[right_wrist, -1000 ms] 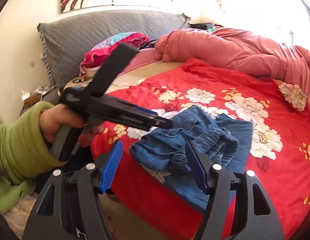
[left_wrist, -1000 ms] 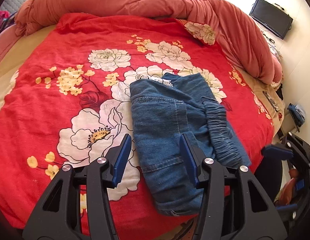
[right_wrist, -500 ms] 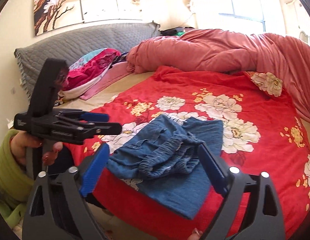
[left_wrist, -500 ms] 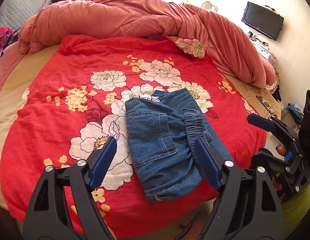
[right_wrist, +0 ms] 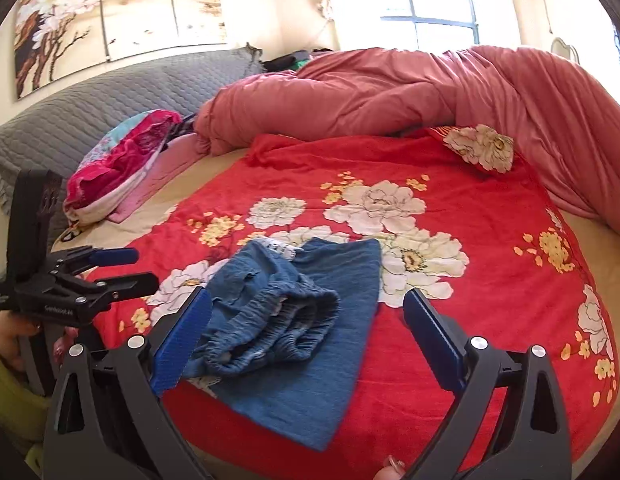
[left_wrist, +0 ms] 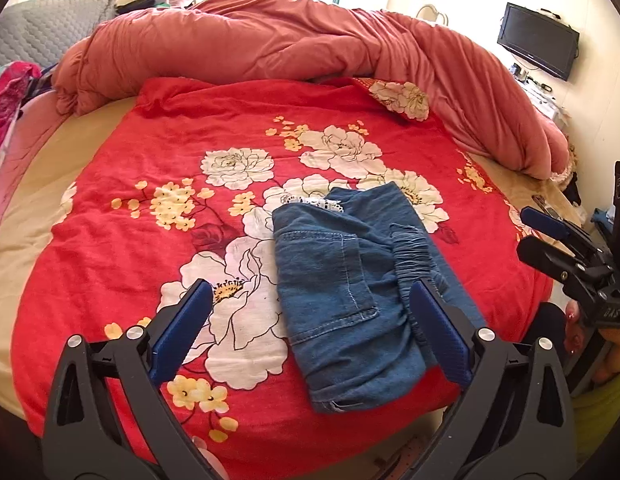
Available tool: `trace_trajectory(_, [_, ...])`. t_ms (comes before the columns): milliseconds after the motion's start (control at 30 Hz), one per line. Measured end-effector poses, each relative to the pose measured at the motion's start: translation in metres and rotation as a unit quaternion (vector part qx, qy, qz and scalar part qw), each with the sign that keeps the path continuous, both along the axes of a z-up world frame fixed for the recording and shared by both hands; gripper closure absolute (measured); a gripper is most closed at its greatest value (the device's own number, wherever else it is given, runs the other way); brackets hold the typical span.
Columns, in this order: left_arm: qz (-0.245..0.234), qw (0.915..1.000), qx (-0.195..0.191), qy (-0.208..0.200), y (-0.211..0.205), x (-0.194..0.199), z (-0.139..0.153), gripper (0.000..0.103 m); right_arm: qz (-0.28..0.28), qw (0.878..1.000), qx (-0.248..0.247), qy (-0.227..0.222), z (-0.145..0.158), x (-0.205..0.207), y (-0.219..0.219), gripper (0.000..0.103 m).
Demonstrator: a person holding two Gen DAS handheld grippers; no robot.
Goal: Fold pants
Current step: 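Grasp the elastic waistband edge with the right gripper, then lift the waistband with the right gripper and fold it over the stack, then release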
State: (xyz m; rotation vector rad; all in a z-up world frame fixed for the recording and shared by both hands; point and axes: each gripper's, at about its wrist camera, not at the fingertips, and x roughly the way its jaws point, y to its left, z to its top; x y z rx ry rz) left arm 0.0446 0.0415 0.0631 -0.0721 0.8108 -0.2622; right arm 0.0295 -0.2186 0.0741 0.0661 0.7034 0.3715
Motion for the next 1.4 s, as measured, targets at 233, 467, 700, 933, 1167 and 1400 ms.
trace_trajectory(233, [0.012,0.9997,0.007,0.020,0.000,0.014,-0.019,0.010,-0.026,0.998,-0.016,0.051,-0.027,0.024,-0.009,0.007])
trace_trajectory(467, [0.020,0.9984,-0.016,0.051,0.001,0.031,-0.041,0.010,-0.026,0.994,-0.020,0.107,-0.062,0.045,-0.008,0.007])
trace_trajectory(700, [0.016,0.9957,-0.040,0.082,-0.006,0.044,-0.067,0.010,-0.017,0.987,0.017,0.156,-0.089,0.060,-0.005,0.008])
trace_trajectory(933, [0.000,0.9950,-0.050,0.087,-0.019,0.050,-0.077,0.028,-0.010,0.981,0.059,0.185,-0.104,0.075,-0.007,0.022])
trace_trajectory(1167, [-0.004,0.9954,-0.049,0.082,-0.031,0.052,-0.077,0.046,0.041,0.978,0.096,0.181,-0.108,0.078,0.005,0.074])
trace_trajectory(1400, [-0.022,0.9973,-0.047,0.052,-0.036,0.037,-0.054,0.053,0.044,0.990,0.077,0.111,-0.076,0.055,0.015,0.083])
